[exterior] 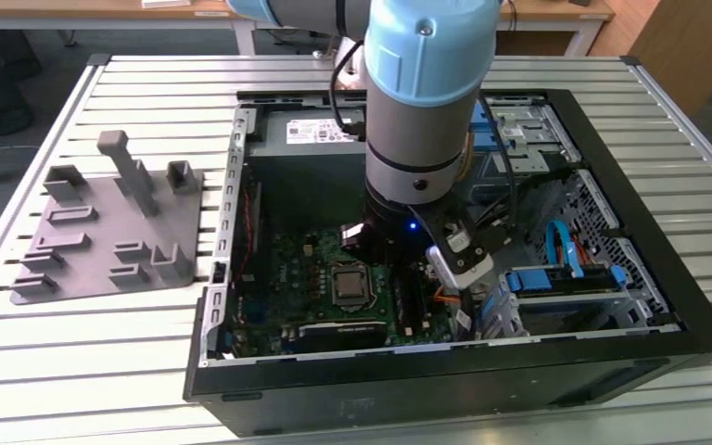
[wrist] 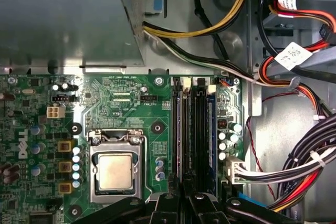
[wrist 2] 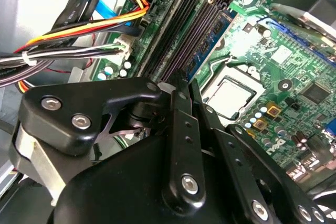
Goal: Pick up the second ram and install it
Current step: 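Insert the second ram into the second slot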
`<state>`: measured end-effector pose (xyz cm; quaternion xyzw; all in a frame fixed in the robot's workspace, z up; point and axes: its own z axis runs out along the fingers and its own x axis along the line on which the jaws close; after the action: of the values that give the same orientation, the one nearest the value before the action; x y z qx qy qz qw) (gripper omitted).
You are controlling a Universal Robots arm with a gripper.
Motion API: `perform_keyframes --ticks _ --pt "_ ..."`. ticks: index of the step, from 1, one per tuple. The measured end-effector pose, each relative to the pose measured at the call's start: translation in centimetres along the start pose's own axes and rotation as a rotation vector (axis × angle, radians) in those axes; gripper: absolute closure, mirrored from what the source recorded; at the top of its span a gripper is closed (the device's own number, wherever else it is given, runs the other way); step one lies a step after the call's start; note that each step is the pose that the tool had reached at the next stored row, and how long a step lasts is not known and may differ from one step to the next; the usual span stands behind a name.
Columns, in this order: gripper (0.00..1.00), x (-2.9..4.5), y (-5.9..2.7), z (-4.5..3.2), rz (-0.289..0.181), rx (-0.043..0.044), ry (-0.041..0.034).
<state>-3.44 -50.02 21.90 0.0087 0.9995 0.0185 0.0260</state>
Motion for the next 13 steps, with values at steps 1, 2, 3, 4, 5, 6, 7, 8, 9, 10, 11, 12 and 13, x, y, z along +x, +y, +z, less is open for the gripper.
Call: perform_keyframes --ticks 1,2,3,4,5,6,7,8,9,10,11,12,13 --pt "0.86 -0.04 0.00 0.08 0.002 -0.0030 0.0000" --pt "0.86 -0.06 0.00 0.15 0.006 -0.0049 -0.0002" --pt "0.86 -0.05 -0.01 0.18 0.012 -0.0050 -0.0004" --pt "0.86 -0.05 -0.06 0.19 0.017 -0.0047 -0.0005" --pt "0.86 -0.06 -0.13 0.20 0.022 -0.0046 -0.0008" --pt "0.86 -0.07 -0.21 0.19 0.026 -0.0042 -0.0009" --pt "0.86 -0.08 -0.26 0.19 0.029 -0.0040 -0.0010" --pt "0.86 -0.11 -0.27 0.20 0.030 -0.0041 -0.0011" --pt "0.86 -0.15 -0.26 0.20 0.030 -0.0040 -0.0011" --pt "0.86 -0.21 -0.27 0.21 0.030 -0.0040 -0.0011" --pt "0.86 -0.26 -0.27 0.22 0.030 -0.0039 -0.0011" --pt "0.86 -0.32 -0.27 0.24 0.031 -0.0040 -0.0011" --pt "0.86 -0.35 -0.27 0.25 0.031 -0.0040 -0.0011"
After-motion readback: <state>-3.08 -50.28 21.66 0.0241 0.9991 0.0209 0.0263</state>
